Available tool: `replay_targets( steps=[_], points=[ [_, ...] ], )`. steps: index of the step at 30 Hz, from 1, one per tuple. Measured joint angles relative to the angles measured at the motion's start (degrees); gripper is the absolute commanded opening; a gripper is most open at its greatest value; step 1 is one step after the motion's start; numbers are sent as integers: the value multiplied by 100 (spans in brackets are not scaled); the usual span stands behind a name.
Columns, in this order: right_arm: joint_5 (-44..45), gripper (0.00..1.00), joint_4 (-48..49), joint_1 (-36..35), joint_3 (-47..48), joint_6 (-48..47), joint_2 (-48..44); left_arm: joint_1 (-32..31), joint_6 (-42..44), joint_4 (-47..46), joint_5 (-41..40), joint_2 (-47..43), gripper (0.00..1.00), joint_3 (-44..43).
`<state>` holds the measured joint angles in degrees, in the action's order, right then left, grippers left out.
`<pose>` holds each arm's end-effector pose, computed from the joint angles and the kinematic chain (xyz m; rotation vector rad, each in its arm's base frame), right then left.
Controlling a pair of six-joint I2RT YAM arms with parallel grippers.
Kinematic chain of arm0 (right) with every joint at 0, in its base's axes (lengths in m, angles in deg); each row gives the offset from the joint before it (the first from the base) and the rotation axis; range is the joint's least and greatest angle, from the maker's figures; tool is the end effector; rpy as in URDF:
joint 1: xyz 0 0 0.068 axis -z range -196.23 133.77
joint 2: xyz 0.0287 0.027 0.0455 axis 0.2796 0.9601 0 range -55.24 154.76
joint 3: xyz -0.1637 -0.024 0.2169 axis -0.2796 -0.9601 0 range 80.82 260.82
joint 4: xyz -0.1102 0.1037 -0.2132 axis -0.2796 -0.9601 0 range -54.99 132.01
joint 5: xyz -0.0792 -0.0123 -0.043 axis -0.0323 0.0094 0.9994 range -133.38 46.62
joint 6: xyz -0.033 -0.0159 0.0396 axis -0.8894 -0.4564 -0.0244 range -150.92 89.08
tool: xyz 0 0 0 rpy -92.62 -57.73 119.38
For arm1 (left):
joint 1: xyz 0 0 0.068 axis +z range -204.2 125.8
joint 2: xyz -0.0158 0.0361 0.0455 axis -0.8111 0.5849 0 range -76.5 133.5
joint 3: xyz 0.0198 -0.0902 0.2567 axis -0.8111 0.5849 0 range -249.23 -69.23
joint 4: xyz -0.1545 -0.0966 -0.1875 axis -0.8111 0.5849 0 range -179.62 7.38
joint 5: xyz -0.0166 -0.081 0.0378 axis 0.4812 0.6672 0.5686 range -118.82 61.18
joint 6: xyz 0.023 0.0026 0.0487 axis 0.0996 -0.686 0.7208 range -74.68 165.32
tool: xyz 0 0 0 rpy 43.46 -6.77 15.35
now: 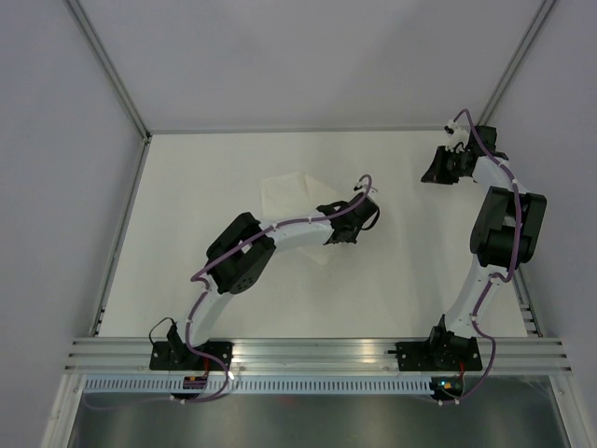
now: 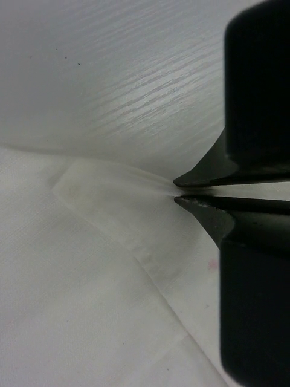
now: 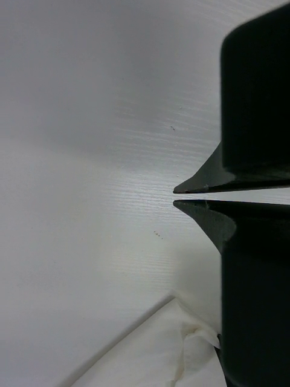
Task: Fold the napkin, place the utensils inside, and roll it up
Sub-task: Roll the napkin at the center of the board.
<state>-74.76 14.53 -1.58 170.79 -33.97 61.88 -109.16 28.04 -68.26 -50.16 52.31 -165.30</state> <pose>0.4364 -0.0950 0.2049 0.0288 2.4102 0.5484 0.2902 -0.3912 0.1503 0.6425 2.3413 -0.0938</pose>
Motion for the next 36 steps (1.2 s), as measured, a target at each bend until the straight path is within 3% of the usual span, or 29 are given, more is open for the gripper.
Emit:
replay_targets(
  steps=[5,11,23,29,36],
  points=[
    [-37,12,-57,0,-59,-39,-4,85,-2,-28,254,-50,2,52],
    [-162,12,-286,0,-59,-219,-7,247,-2,-42,846,-125,2,105],
    [-474,11,-1005,0,-61,-887,-225,551,17,-299,3086,-474,2,730],
    [-551,13,-1427,-68,-326,-1738,-584,564,52,-437,4061,-767,2,1344],
    [-817,22,-1937,-155,-1290,-3567,-1593,699,271,-483,5219,-1069,2,2070]
  ],
)
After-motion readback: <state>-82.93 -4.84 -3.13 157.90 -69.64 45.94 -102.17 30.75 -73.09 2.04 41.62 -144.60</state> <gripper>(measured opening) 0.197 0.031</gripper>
